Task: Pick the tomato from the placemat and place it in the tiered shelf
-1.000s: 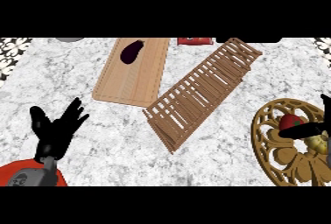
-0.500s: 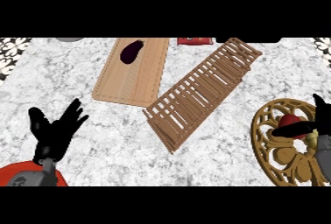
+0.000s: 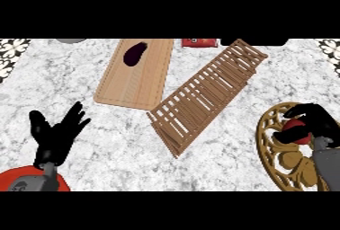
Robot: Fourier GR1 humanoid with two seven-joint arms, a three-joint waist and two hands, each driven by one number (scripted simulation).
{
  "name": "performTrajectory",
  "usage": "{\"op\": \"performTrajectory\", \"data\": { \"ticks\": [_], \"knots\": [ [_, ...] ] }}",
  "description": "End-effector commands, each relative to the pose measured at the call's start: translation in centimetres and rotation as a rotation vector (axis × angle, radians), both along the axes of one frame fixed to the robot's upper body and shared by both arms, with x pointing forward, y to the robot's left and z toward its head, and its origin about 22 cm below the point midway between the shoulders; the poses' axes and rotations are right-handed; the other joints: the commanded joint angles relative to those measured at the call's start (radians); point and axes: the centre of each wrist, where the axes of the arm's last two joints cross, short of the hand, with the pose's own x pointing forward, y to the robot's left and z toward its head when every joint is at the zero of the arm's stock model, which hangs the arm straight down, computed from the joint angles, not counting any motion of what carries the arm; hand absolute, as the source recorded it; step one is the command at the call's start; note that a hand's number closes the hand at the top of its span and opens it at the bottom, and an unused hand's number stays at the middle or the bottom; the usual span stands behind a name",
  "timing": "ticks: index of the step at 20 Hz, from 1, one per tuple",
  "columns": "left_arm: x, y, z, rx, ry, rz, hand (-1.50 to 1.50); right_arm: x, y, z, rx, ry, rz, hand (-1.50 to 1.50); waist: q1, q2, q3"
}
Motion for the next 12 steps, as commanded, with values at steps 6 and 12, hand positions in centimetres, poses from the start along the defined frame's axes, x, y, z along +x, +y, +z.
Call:
{"op": "performTrajectory", "data": {
  "ticks": [6,12],
  "knots": [
    [-1.2,-0.3,-1.6,-0.005,0.057,-0.008,0.00,-1.1,10.1,0.8,0.088,-0.076,0.679,1.50,0.035,0.008,0.006],
    [-0.9,-0.3,-1.6,-0.009,0.079,-0.007,0.00,-6.9,18.5,2.5,0.240,-0.126,1.439,1.50,0.014,-0.005,0.006]
  ]
}}
